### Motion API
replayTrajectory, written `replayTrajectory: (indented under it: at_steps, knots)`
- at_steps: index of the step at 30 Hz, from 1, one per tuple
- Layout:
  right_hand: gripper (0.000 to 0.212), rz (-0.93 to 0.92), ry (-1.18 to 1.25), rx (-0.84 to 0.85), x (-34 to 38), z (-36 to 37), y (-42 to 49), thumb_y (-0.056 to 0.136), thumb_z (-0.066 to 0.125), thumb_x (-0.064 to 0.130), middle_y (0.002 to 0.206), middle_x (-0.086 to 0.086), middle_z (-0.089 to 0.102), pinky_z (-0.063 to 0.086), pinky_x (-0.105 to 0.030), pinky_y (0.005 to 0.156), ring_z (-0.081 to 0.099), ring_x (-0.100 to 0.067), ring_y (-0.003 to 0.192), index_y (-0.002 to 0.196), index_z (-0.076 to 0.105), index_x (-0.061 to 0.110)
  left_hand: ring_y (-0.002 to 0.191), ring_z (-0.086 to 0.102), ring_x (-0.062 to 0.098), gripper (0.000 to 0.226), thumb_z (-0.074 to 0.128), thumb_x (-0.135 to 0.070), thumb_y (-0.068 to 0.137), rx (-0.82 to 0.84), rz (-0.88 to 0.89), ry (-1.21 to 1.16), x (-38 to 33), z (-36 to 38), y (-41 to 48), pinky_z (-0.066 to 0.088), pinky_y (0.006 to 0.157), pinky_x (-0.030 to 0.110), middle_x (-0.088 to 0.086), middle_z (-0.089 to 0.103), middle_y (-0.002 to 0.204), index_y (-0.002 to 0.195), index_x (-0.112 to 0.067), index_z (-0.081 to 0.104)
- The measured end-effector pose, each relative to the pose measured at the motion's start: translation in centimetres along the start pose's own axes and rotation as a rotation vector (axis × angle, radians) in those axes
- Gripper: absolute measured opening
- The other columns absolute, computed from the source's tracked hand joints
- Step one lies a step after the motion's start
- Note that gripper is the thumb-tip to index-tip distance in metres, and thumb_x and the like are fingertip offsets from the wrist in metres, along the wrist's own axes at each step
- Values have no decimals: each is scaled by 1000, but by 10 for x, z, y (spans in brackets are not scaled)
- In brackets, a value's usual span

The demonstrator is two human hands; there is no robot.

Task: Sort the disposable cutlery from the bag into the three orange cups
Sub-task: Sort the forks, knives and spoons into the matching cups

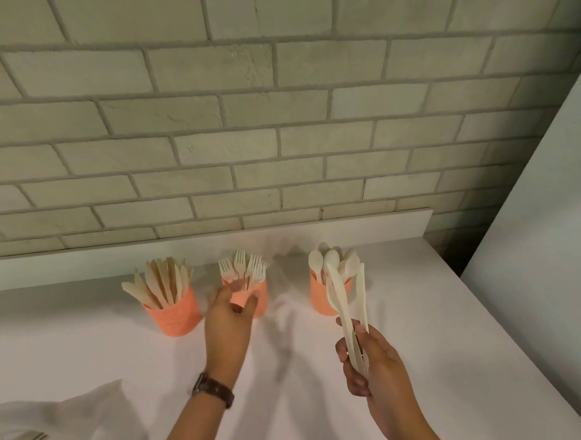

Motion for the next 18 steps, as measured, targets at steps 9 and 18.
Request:
replayTrajectory:
  at_steps: [9,18]
  knots:
    - [13,-87,-202,78,3,24,-12,99,42,21,60,-5,53,22,-17,39,30,-11,37,101,51,12,60,57,5,7,72,-25,78,294,-142,-396,-46,29,-103,51,67,23,-12,71,80,84,-28,72]
    - [12,-170,-372,101,3,38,-31,100,36,20,64,-7,53,29,-18,40,37,-8,41,97,48,19,58,61,18,19,68,-8,81,308,-223,-533,-48,23,-116,57,63,31,13,72,70,74,-22,78]
Point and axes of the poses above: each hand's wrist, its own y-axis towards the middle knuckle, its own z-axis out of the palm, x = y × z, the point moved 9 cm from there along y, towards the middle knuckle
